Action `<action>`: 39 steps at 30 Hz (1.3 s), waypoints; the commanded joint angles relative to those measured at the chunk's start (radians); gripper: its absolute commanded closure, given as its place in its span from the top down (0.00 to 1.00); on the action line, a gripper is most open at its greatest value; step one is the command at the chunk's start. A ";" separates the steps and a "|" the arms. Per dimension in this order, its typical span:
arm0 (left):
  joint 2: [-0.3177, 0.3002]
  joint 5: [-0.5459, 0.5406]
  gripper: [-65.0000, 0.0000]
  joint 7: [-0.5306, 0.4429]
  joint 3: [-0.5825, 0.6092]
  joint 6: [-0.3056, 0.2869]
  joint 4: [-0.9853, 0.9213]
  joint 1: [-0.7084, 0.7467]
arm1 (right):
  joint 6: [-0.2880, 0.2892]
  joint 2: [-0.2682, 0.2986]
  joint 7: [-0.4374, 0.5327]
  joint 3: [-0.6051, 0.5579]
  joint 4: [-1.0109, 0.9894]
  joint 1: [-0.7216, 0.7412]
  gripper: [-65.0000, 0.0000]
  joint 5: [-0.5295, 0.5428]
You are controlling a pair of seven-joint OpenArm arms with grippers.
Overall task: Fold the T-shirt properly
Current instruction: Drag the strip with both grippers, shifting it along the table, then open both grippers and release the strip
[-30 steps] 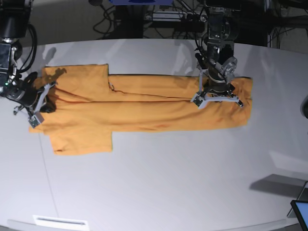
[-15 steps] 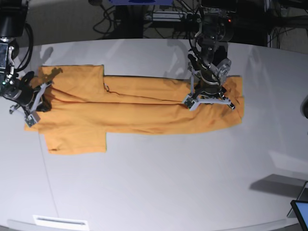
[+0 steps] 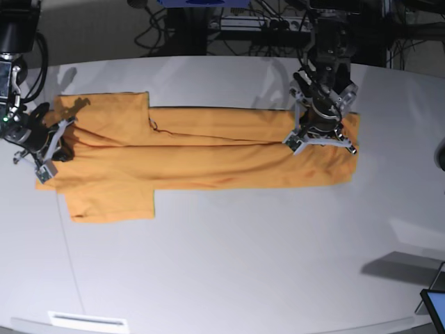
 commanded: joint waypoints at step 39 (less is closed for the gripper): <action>-0.192 -0.432 0.00 0.167 -0.265 0.009 0.211 -0.011 | -0.019 -0.010 -0.213 0.000 0.166 -0.071 0.00 -0.144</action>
